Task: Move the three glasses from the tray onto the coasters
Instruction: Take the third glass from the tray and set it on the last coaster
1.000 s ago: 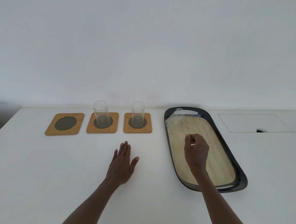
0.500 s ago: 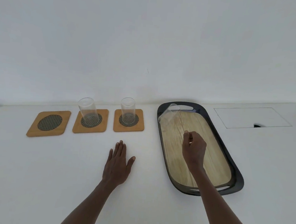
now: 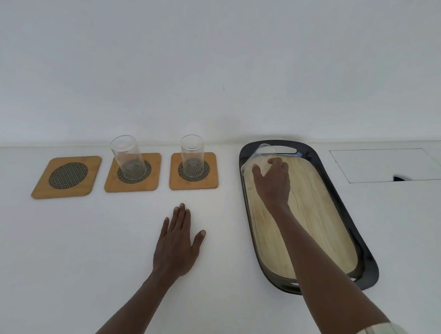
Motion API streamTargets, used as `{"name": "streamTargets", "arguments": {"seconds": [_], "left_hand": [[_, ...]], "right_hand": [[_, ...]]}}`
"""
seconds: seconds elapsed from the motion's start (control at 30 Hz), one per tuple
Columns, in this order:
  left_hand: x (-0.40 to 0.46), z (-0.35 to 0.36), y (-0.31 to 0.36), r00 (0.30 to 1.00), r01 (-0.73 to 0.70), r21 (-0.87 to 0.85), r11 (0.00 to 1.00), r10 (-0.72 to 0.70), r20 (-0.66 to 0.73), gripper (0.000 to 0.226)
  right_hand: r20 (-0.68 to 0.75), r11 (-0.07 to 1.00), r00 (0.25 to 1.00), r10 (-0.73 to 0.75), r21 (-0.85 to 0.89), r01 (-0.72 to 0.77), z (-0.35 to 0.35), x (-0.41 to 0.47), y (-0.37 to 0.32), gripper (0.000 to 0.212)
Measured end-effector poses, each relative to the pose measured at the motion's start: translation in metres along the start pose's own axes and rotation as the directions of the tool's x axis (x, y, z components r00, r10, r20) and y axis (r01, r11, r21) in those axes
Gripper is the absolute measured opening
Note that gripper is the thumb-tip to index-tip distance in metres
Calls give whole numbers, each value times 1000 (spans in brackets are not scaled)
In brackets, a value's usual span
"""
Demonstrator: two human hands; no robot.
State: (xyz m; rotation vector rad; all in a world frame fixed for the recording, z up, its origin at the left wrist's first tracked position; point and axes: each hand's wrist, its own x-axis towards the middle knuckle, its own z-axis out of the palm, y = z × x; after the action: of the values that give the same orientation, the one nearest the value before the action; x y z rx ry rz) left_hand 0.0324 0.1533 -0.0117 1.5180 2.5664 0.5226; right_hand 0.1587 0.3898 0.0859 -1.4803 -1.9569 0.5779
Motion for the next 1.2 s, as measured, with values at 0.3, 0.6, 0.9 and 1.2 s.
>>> {"name": "streamTargets", "arguments": {"seconds": [0.3, 0.6, 0.9, 1.2], "left_hand": [[1, 0, 0, 1000, 8, -9, 1000, -8, -10, 75], [1, 0, 1, 1000, 17, -12, 1000, -17, -15, 75], [1, -2, 2, 1000, 19, -8, 1000, -19, -7, 76], [1, -2, 2, 1000, 16, -7, 1000, -16, -2, 77]], "right_hand": [[74, 978, 981, 178, -126, -168, 32, 31, -19, 84], [143, 946, 938, 315, -126, -298, 53, 41, -15, 86], [174, 901, 892, 418, 48, -432, 47, 50, -12, 78], [91, 853, 886, 454, 241, -462, 25, 22, -7, 71]]}}
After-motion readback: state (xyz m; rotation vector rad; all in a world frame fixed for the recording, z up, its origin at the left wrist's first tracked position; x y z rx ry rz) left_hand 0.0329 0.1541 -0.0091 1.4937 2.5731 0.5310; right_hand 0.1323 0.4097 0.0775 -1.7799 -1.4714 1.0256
